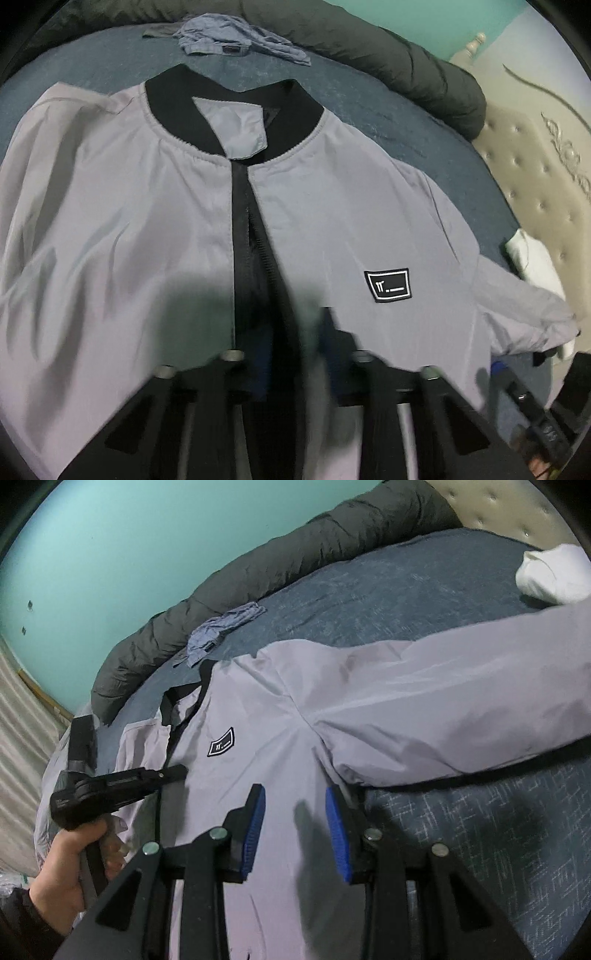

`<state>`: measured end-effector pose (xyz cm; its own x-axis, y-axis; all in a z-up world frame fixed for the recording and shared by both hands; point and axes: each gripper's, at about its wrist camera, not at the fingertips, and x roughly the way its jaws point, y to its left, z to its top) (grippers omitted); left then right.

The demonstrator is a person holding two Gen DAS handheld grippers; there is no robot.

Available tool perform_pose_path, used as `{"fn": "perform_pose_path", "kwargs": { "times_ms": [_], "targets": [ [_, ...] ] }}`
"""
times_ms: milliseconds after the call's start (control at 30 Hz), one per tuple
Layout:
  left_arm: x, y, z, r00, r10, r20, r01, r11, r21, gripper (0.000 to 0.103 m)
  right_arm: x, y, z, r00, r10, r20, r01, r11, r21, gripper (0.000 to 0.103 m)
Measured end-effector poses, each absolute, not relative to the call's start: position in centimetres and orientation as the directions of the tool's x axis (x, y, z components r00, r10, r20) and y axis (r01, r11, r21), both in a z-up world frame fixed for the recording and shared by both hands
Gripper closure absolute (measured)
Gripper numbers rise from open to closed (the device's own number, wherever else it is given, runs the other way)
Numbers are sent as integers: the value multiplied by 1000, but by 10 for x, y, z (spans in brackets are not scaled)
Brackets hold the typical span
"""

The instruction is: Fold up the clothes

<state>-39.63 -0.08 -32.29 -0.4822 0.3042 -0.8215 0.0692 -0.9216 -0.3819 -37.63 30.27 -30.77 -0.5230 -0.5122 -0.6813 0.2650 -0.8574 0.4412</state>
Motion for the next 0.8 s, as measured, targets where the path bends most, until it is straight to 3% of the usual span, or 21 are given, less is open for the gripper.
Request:
{"fn": "perform_pose_path", "kwargs": {
  "times_ms": [167, 500, 733, 800],
  "targets": [
    [-392, -4, -315, -497, 233, -836, 74, -948, -309, 99, -377, 303, -309, -518, -511, -686, 271, -859, 435, 69],
    [-394, 4, -328, -444, 204, -873, 79, -961, -265, 99, -384, 309, -314, -499, -520, -693, 251, -852, 459, 69],
    [-359, 7, -296, -521, 175, -835, 69, -967, -246, 86, -392, 337, -319, -522, -494, -696, 144, -855, 499, 69],
    [-345, 10, -288, -539, 179, -823, 51, -968, -244, 70, -393, 343, -319, -524, -495, -693, 125, -849, 513, 69]
  ]
}}
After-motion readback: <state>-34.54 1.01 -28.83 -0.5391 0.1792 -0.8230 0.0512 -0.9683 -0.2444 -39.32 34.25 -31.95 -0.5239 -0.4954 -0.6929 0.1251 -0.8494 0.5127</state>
